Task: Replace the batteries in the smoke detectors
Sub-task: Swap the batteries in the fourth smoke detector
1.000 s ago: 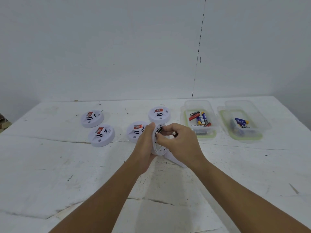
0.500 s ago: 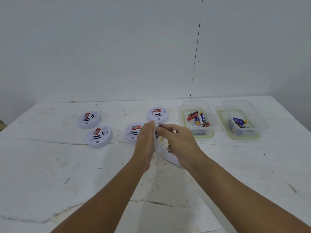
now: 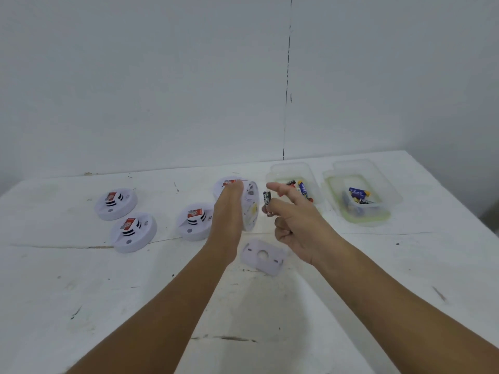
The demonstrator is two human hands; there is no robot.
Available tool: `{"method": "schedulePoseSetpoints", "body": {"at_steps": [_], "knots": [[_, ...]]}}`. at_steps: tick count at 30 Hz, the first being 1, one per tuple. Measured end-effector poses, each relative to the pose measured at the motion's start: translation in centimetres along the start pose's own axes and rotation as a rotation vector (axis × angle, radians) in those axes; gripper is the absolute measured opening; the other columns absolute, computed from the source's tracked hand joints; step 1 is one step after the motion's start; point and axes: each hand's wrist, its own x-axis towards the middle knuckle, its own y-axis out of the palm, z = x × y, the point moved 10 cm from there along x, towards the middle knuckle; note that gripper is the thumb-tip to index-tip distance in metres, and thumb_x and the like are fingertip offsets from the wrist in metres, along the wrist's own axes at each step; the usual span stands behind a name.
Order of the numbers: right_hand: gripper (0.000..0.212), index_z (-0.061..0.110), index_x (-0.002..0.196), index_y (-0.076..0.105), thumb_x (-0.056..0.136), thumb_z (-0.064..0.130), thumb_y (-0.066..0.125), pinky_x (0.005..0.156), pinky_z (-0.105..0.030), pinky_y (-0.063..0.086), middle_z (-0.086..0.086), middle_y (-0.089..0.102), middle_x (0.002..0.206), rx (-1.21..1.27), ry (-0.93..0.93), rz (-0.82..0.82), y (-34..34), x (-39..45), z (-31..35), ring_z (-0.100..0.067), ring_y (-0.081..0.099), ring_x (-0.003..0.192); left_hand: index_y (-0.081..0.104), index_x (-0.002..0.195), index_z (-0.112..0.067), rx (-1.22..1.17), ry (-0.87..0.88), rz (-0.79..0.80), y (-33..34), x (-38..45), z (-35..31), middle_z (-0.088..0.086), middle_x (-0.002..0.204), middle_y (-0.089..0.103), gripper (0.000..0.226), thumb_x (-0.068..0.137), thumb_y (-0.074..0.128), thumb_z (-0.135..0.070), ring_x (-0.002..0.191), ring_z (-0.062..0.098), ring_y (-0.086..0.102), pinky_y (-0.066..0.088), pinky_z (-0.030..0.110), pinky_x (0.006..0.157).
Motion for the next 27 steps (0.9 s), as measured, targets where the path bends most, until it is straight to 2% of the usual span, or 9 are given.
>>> {"method": "schedulePoseSetpoints", "body": {"at_steps": [3, 6, 10, 12, 15, 16, 18, 21, 27], "knots": [[0.036, 0.028, 0.116, 0.074, 0.092, 0.003, 0.065, 0.048, -0.022, 0.032, -0.001, 0.056, 0.084, -0.172, -0.181, -0.046, -2.1, 0.0, 3.4, -0.007, 0.038, 0.048, 0.068, 0.097, -0.026, -0.049, -0.018, -0.033, 0.9, 0.6, -0.5, 0.002, 0.096, 0.073, 0.029, 0.095, 0.054, -0.051, 0.094, 0.022, 0.066, 0.051, 0.04, 0.084], [0.032, 0.027, 0.112, 0.072, 0.092, 0.003, 0.066, 0.048, -0.017, 0.036, 0.008, 0.06, 0.064, -0.34, -0.323, -0.173, -6.4, -0.2, 7.4, 0.0, 0.046, 0.046, 0.068, 0.095, -0.027, -0.027, -0.026, 0.023, 4.0, 1.2, -1.0, 0.0, 0.096, 0.072, 0.033, 0.084, 0.059, -0.057, 0.099, 0.023, 0.069, 0.051, 0.041, 0.094], [0.029, 0.038, 0.106, 0.071, 0.089, 0.014, 0.071, 0.057, -0.023, 0.044, -0.002, 0.071, 0.084, -0.634, -0.449, -0.32, -12.0, 0.6, 11.2, -0.008, 0.055, 0.064, 0.07, 0.107, -0.019, 0.009, -0.007, 0.122, 8.1, 1.2, -2.2, 0.008, 0.113, 0.075, 0.057, 0.071, 0.062, -0.063, 0.114, 0.027, 0.071, 0.049, 0.052, 0.107], [0.026, 0.035, 0.108, 0.071, 0.09, 0.016, 0.072, 0.057, -0.021, 0.048, -0.002, 0.072, 0.09, -0.74, -0.448, -0.341, -14.0, 1.7, 12.0, -0.013, 0.06, 0.072, 0.069, 0.115, -0.017, 0.034, -0.01, 0.161, 9.6, 1.2, -2.4, 0.007, 0.117, 0.075, 0.064, 0.071, 0.062, -0.062, 0.112, 0.026, 0.072, 0.052, 0.049, 0.104], [0.026, 0.031, 0.114, 0.07, 0.093, 0.016, 0.072, 0.046, -0.008, 0.042, 0.001, 0.07, 0.098, -0.926, -0.397, -0.347, -16.1, 3.6, 12.4, -0.006, 0.061, 0.078, 0.07, 0.118, -0.024, 0.078, -0.01, 0.167, 10.7, 1.6, -2.4, 0.005, 0.116, 0.076, 0.044, 0.093, 0.055, -0.057, 0.106, 0.025, 0.074, 0.057, 0.044, 0.096], [0.027, 0.031, 0.115, 0.07, 0.093, 0.016, 0.072, 0.049, -0.01, 0.042, 0.001, 0.069, 0.101, -0.998, -0.382, -0.346, -16.6, 4.2, 12.3, -0.004, 0.06, 0.079, 0.07, 0.118, -0.026, 0.089, -0.01, 0.162, 10.8, 1.8, -2.4, 0.003, 0.115, 0.076, 0.039, 0.098, 0.052, -0.055, 0.104, 0.024, 0.075, 0.058, 0.042, 0.093], [0.03, 0.031, 0.117, 0.071, 0.092, 0.016, 0.072, 0.064, -0.02, 0.049, 0.002, 0.067, 0.107, -1.125, -0.351, -0.336, -17.1, 5.6, 12.0, -0.012, 0.062, 0.085, 0.07, 0.118, -0.027, 0.107, -0.01, 0.161, 11.0, 1.9, -2.2, 0.002, 0.115, 0.076, 0.041, 0.097, 0.051, -0.057, 0.101, 0.023, 0.075, 0.059, 0.039, 0.088], [0.035, 0.029, 0.12, 0.071, 0.09, 0.012, 0.072, 0.086, -0.035, 0.055, 0.005, 0.06, 0.116, -1.26, -0.29, -0.313, -17.6, 7.3, 11.2, -0.02, 0.064, 0.104, 0.069, 0.121, -0.026, 0.117, -0.012, 0.162, 11.1, 2.0, -2.0, 0.005, 0.117, 0.076, 0.051, 0.087, 0.052, -0.06, 0.103, 0.026, 0.075, 0.059, 0.044, 0.092], [0.037, 0.031, 0.121, 0.07, 0.09, 0.011, 0.068, 0.089, -0.038, 0.058, 0.002, 0.069, 0.117, -1.396, -0.212, -0.28, -18.4, 8.7, 9.8, -0.021, 0.067, 0.102, 0.069, 0.121, -0.027, 0.129, -0.019, 0.133, 10.6, 1.9, -2.0, 0.002, 0.116, 0.076, 0.058, 0.08, 0.051, -0.063, 0.107, 0.025, 0.074, 0.055, 0.053, 0.103]]}}
